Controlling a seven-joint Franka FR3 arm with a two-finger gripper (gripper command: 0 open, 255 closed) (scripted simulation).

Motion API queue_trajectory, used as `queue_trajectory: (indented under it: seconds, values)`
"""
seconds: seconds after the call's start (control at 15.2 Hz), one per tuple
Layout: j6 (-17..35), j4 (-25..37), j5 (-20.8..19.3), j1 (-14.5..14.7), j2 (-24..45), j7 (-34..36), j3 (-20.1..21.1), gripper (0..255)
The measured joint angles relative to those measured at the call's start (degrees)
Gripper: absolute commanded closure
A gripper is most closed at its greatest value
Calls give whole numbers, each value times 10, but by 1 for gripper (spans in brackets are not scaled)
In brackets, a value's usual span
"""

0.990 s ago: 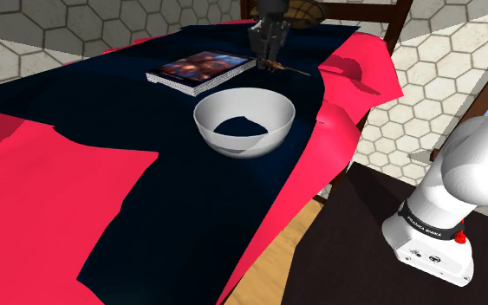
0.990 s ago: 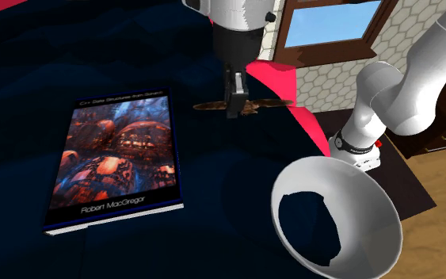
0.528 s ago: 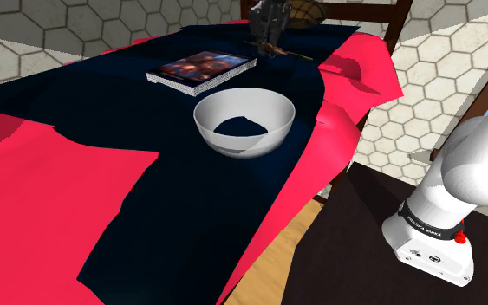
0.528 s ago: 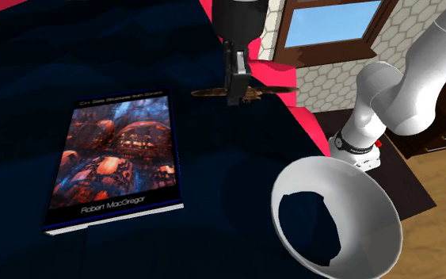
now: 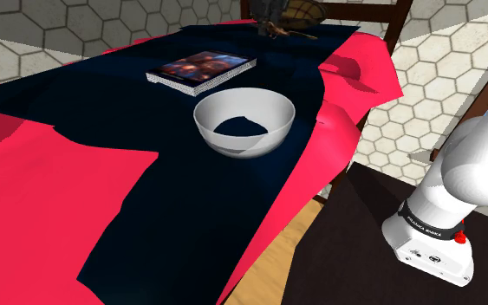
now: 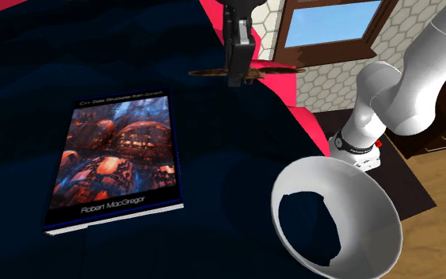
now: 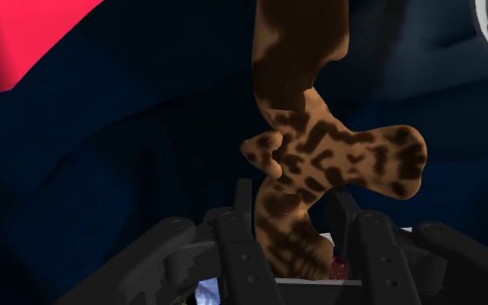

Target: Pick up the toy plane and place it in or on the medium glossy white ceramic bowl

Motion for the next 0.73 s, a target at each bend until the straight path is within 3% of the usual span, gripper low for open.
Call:
queue_trajectory:
  seconds: [0.73]
  values:
    - [-9,-8,11,50,-22,124,73,255]
